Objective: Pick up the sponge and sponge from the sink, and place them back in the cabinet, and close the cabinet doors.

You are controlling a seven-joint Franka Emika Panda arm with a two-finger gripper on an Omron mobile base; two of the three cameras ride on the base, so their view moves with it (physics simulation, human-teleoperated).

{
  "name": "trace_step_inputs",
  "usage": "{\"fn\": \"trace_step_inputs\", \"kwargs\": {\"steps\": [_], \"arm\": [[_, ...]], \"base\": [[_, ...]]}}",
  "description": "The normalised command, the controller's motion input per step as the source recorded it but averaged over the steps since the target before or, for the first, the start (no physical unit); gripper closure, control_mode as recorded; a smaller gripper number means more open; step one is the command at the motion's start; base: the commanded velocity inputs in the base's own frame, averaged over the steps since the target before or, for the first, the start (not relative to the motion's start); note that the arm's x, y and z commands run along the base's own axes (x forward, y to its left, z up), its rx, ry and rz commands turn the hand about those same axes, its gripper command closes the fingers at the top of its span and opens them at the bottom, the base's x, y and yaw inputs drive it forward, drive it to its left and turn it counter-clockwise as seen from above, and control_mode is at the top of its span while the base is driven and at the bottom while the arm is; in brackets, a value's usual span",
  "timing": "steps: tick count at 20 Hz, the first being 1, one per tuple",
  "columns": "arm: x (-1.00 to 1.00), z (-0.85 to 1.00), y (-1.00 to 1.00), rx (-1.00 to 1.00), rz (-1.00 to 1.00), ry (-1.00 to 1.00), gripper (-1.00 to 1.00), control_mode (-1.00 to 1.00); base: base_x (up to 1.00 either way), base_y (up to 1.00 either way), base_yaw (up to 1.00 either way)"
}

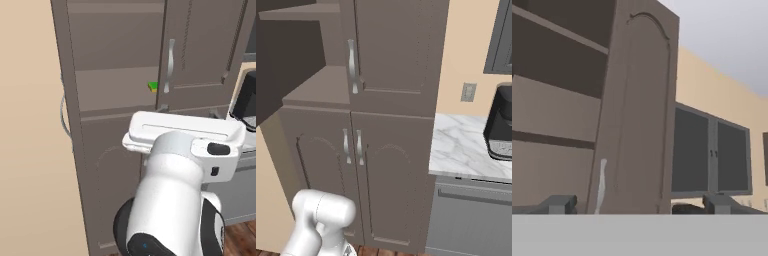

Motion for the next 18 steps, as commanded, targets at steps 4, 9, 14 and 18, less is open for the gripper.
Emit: {"fn": "trace_step_inputs", "kwargs": {"steps": [4, 9, 14, 18], "arm": [[-0.09, 0.0, 0.23, 0.07, -0.02, -0.04, -1.0, -1.0], [0.0, -0.06, 0.47, 0.0, 0.0, 0.0, -1.0, -1.0], [0.0, -0.01, 0.51, 0.0, 0.0, 0.0, -1.0, -1.0], [0.0, 0.0, 0.44, 0.0, 0.0, 0.0, -1.0, -1.0]], "base": [[0.0, 0.0, 0.0], [0.0, 0.0, 0.0], [0.0, 0.0, 0.0], [0.0, 0.0, 0.0]]}}
